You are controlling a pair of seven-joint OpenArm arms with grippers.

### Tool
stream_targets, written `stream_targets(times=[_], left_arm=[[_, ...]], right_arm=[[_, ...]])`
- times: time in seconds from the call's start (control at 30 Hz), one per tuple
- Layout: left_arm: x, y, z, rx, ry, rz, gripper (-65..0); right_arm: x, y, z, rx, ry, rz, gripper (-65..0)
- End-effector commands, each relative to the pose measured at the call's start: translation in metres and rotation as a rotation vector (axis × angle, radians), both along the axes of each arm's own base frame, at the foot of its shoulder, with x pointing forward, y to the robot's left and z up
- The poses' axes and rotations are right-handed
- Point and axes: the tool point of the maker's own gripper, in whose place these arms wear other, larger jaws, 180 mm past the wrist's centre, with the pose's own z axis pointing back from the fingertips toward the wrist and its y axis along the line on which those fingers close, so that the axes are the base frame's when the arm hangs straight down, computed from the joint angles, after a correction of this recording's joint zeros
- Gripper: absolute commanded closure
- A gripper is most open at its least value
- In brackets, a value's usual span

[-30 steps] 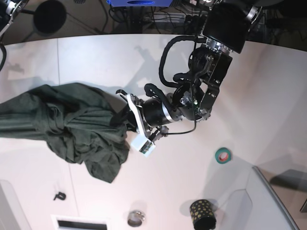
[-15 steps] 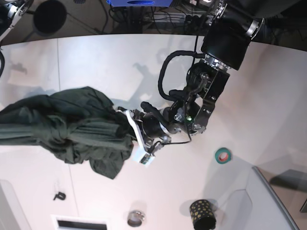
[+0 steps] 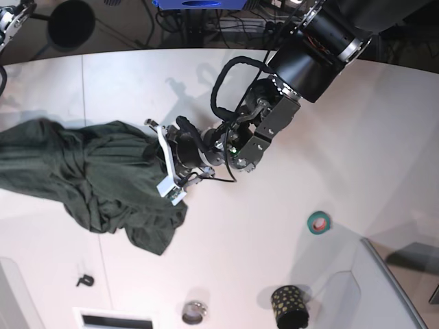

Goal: Layout the t-shirt on the table in an organized manner, then fold the t-shirt properly
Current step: 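Release the shirt and raise the left gripper away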

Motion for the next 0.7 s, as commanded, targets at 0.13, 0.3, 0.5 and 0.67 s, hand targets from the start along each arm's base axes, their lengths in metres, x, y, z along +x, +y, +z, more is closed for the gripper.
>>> stream_targets(times=[0.13,0.3,0.5,0.67], left_arm=[[-0.007,0.014,-0.004,0.005,-0.001,0.008,-36.9],[-0.033,0.069,-0.024,0.081,0.014,0.022,-48.7],[-0.042,0.130,-0.023,0.165,-0.006,0.087,-49.0],[-0.018,0.116,0.018,0.037,-0.083,0.188,-48.7]], right_arm=[[-0.005,-0.030,-0.007,-0.004,-0.054,-0.087,-0.2],[-0.011,-0.027,-0.027,0.032,-0.029,-0.096,-0.2],[-0.013,-0.021,-0.036,0.054,-0.017,-0.097,-0.2],[-0.020,-0.009,-0.049,0.075,0.004,-0.092,0.0]])
